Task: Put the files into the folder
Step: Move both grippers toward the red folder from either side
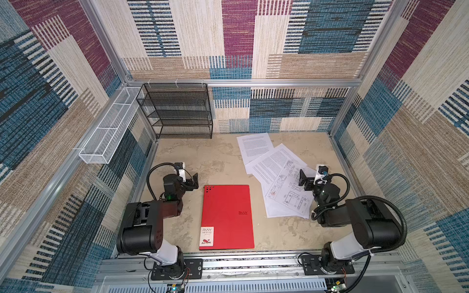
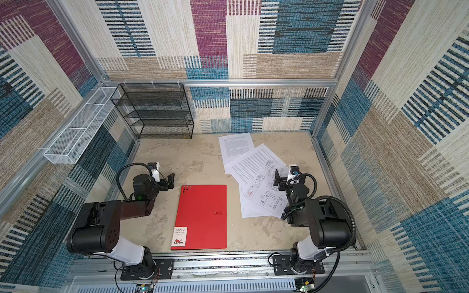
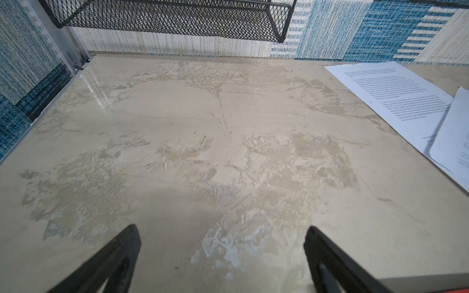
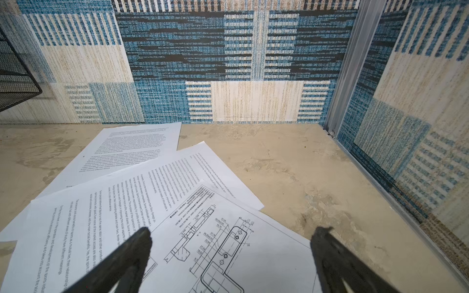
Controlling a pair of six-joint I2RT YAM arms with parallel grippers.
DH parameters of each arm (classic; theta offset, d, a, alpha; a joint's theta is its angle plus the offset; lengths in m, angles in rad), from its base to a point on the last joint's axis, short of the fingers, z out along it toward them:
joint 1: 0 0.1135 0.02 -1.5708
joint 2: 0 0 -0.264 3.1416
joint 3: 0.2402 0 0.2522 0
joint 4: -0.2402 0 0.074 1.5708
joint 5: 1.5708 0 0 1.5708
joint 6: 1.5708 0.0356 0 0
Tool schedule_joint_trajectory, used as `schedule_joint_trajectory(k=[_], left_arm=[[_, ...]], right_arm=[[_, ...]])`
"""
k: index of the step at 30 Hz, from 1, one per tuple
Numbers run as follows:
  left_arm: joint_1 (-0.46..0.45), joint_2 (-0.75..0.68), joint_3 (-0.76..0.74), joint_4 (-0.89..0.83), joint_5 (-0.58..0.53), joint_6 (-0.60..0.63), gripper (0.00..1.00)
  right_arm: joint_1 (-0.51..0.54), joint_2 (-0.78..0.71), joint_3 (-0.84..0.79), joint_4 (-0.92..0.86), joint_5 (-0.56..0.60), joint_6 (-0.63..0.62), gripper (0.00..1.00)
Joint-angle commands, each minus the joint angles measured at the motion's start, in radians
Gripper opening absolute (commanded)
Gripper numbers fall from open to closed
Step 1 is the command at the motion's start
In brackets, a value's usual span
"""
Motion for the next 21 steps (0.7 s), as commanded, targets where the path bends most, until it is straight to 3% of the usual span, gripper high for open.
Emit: schedule_joint_trajectory(k=[1,21], left_arm=[[-0.001,-0.006,-0.004,0.005,-0.014,0.009,1.00],[-0.014,-0.006,-0.004,0.002,-0.037,0.017,1.00]], right_arm=[[0.000,0.001,0.007,0.027,-0.001,0.011,1.00],[0.000,0.000,0.004,0.030,-0.001,0.009,1.00]])
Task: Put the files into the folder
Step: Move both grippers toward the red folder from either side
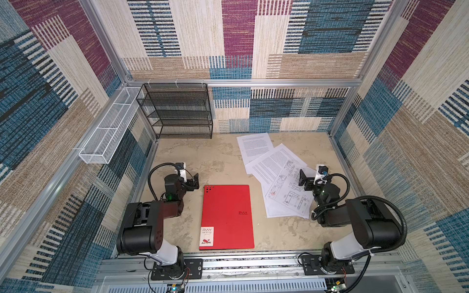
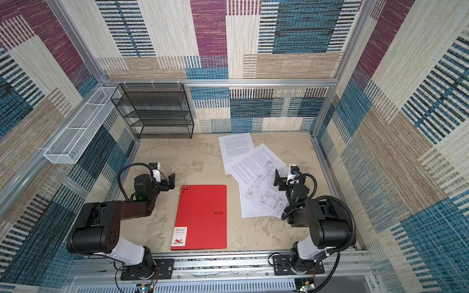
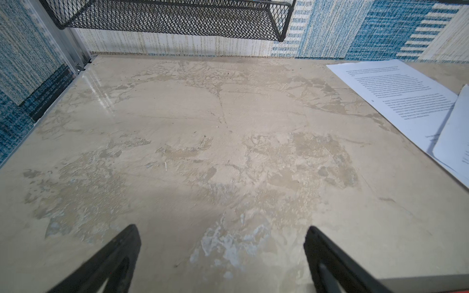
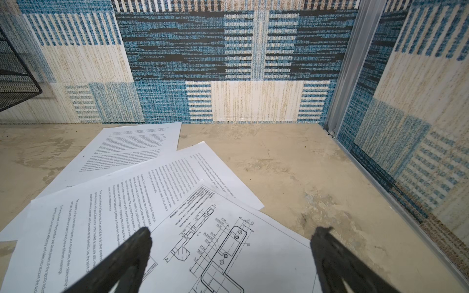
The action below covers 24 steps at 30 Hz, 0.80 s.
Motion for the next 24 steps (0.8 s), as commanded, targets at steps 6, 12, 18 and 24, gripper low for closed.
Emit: schedule_joint_trajectory(k=[6,12,18,24], left_arm=[[0.001,-0.006,-0.004,0.005,-0.012,0.011,1.00],[0.003,-0.006,-0.008,0.012,-0.052,-0.004,1.00],[0.004,-0.065,-0.015,-0.024,-0.107,-0.025,1.00],[0.003,-0.257,0.316,-0.837,-0.419,-0.392,1.00]], right_arm=[[0.000,-0.002,0.000,0.035,-0.001,0.009,1.00],[0.000,-0.002,-0.001,0.036,-0.001,0.009,1.00],[0.001,-0.015,-0.002,0.034,0.037,0.019,1.00],[0.004,-0.261,0.168,-0.513,0.244,0.217,1.00]])
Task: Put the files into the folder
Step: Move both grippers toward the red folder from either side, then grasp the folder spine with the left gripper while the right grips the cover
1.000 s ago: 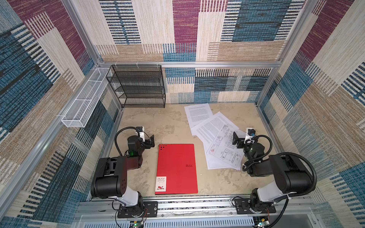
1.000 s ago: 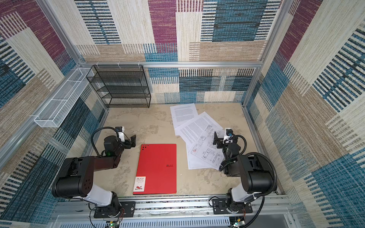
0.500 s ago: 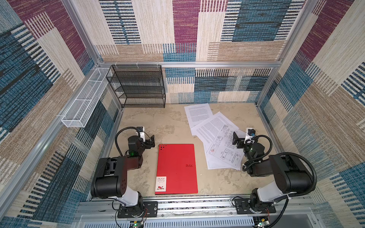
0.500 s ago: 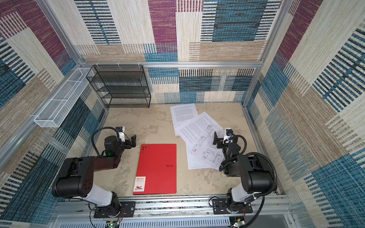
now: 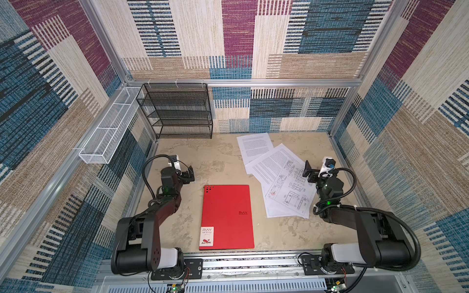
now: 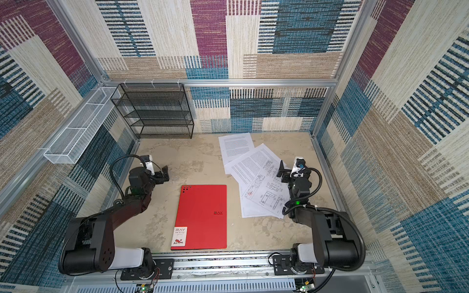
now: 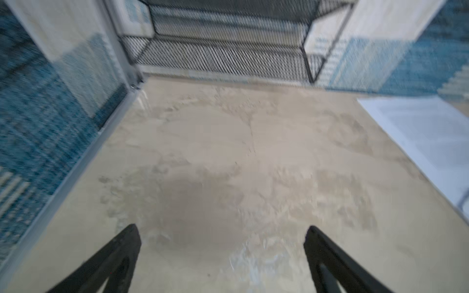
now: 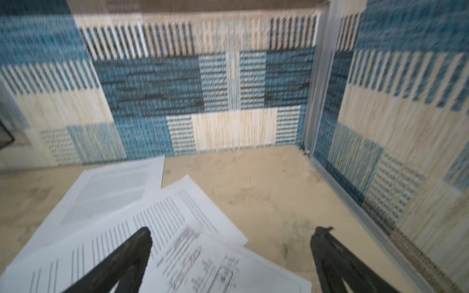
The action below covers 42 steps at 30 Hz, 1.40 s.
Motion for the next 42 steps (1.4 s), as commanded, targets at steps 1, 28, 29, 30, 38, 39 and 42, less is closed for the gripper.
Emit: schedule_joint_trajectory(k=[1,28,29,30,38,39,42], left_arm=[[0.002,-0.062,0.170,-0.559,-0.180,-0.301,1.00],[-0.260,-0.101,0.050,-1.160,0.407,-0.555,0.90],[-0.265,-0.094,0.043,-1.151,0.410,-0.559,0.89],[-0.268,-0.091,0.038,-1.148,0.410,-0.561,0.87],[-0.286,-0.097,-0.006,-1.072,0.435,-0.593,0.76],[-0.288,-0.095,-0.007,-1.066,0.435,-0.595,0.75],[-0.293,-0.086,-0.017,-1.028,0.443,-0.608,0.69]], right_arm=[[0.001,-0.046,0.090,-0.376,0.117,0.175,1.00],[0.798,0.146,0.284,-0.841,-0.236,0.672,1.00],[0.814,0.159,0.282,-0.832,-0.241,0.680,1.00],[0.822,0.167,0.282,-0.827,-0.243,0.684,1.00],[0.826,0.299,0.325,-0.832,-0.332,0.705,1.00],[0.826,0.310,0.329,-0.836,-0.337,0.708,1.00],[0.822,0.338,0.349,-0.856,-0.351,0.709,1.00]])
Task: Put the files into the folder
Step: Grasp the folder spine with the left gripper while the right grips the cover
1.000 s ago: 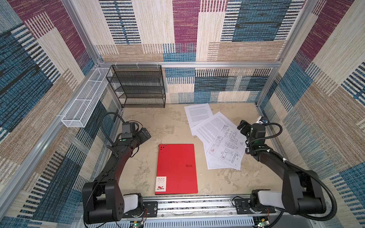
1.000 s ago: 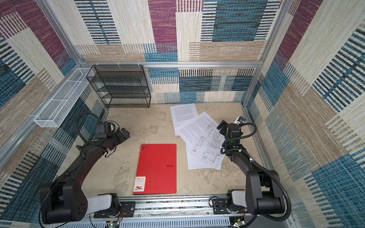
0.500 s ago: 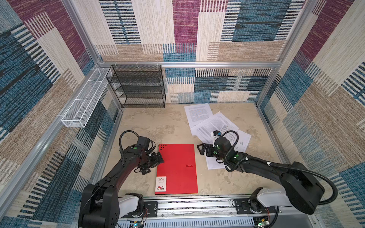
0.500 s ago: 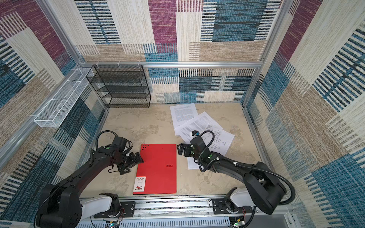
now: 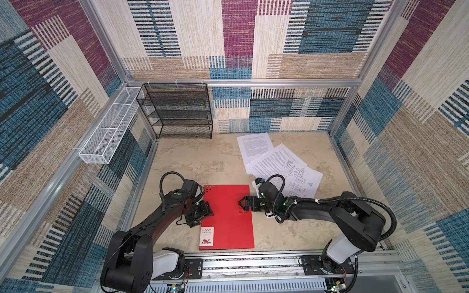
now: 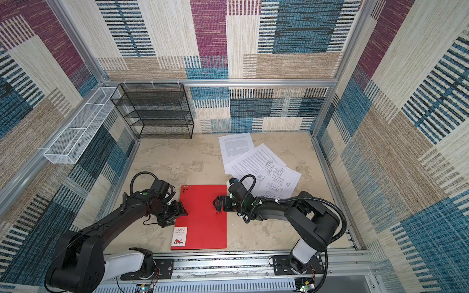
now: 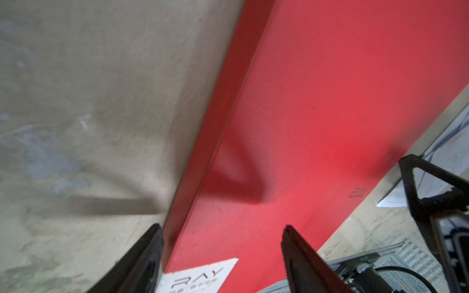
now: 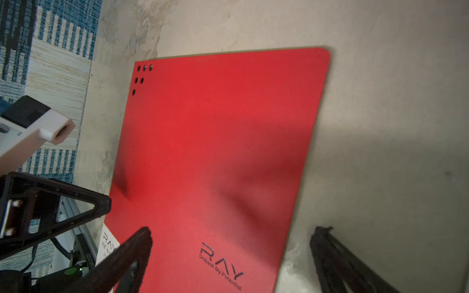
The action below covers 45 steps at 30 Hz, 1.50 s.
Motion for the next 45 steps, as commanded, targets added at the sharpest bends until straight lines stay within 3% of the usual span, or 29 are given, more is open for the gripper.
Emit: schedule_joint_trajectory(k=[1,13,31,38,45], left_arm=[[-0.007,0.016,-0.010,0.054,0.020,-0.039,0.66],[-0.031,0.190,0.047,0.232,0.019,-0.125,0.50],[-0.072,0.329,0.090,0.336,0.022,-0.151,0.45],[-0.071,0.336,0.109,0.341,0.032,-0.152,0.45],[-0.072,0.345,0.111,0.346,0.030,-0.156,0.46]], right_arm=[[-0.007,0.038,0.024,-0.083,-0.051,0.032,1.00],[-0.171,0.105,0.131,-0.142,-0.212,-0.045,1.00],[-0.237,0.027,0.281,-0.228,-0.417,-0.089,1.00],[-0.238,0.024,0.341,-0.322,-0.397,-0.084,1.00],[-0.238,0.059,0.396,-0.454,-0.302,-0.138,1.00]])
